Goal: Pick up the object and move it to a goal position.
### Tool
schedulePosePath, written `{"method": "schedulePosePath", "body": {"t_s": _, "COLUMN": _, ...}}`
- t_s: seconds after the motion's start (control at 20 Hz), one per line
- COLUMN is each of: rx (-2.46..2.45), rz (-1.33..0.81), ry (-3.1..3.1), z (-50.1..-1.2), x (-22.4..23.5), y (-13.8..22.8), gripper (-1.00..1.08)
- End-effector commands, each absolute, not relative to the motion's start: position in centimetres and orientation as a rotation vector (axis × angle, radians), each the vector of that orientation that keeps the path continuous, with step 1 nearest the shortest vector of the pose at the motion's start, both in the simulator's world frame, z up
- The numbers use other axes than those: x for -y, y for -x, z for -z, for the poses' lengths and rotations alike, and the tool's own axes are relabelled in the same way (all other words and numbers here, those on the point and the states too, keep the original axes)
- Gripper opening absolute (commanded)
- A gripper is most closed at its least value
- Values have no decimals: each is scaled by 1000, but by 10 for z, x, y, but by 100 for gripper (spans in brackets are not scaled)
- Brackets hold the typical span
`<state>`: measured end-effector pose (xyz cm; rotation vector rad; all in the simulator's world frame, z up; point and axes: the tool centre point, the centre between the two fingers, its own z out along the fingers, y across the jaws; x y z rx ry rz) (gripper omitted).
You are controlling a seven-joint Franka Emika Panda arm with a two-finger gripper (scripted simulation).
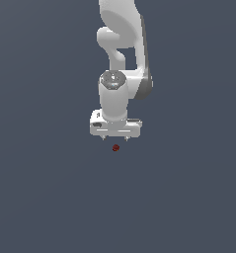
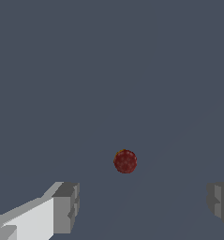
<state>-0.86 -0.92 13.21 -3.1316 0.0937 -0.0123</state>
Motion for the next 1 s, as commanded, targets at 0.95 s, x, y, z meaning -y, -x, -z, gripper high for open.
{"method": "schedulePosePath", "body": {"t_s": 0.95, "rx": -177, "rz": -2, "ry": 3136, "z": -56, "x": 8, "y": 24, "gripper": 100}}
